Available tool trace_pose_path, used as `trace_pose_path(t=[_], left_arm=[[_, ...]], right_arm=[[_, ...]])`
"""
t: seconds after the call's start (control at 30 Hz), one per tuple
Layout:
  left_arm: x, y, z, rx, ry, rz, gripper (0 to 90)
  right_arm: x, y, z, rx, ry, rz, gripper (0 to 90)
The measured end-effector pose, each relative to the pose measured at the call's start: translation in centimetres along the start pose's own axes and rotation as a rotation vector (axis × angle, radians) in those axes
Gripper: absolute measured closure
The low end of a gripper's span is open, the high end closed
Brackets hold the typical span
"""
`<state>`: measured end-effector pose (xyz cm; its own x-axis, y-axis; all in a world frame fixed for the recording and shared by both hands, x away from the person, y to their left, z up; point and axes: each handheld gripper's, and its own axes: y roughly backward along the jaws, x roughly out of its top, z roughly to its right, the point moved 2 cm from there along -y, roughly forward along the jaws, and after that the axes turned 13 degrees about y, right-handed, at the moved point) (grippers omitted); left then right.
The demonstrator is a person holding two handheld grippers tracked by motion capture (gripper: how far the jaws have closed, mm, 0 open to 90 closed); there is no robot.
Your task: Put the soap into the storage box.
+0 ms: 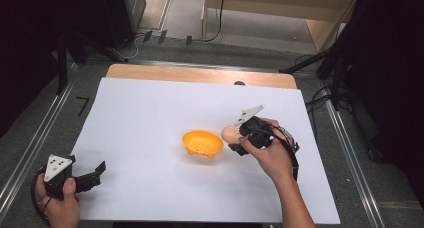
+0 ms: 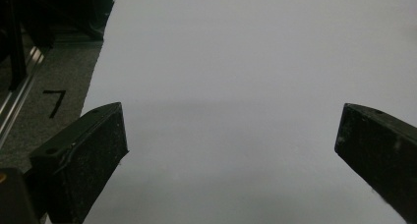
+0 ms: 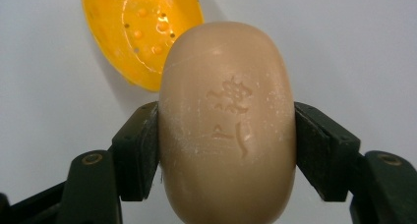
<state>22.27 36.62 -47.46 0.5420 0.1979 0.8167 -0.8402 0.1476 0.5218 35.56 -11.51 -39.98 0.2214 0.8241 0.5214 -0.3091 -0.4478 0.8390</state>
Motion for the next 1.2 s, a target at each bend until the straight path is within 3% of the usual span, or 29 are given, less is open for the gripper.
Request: trace_pose_path(t=[0.53,1.2], left_arm=[[0.0,0.0,0.0,0.000,-0.008,-0.003,0.0],[0.0,0.0,0.0,0.005,-0.005,-0.001,0.0]], right_arm=[[2.6,-1.3,-0.6,0.037,0.104,0.003,32.6],[4.8,-3.0,-1.1,0.089,0.160,0.003,32.6]])
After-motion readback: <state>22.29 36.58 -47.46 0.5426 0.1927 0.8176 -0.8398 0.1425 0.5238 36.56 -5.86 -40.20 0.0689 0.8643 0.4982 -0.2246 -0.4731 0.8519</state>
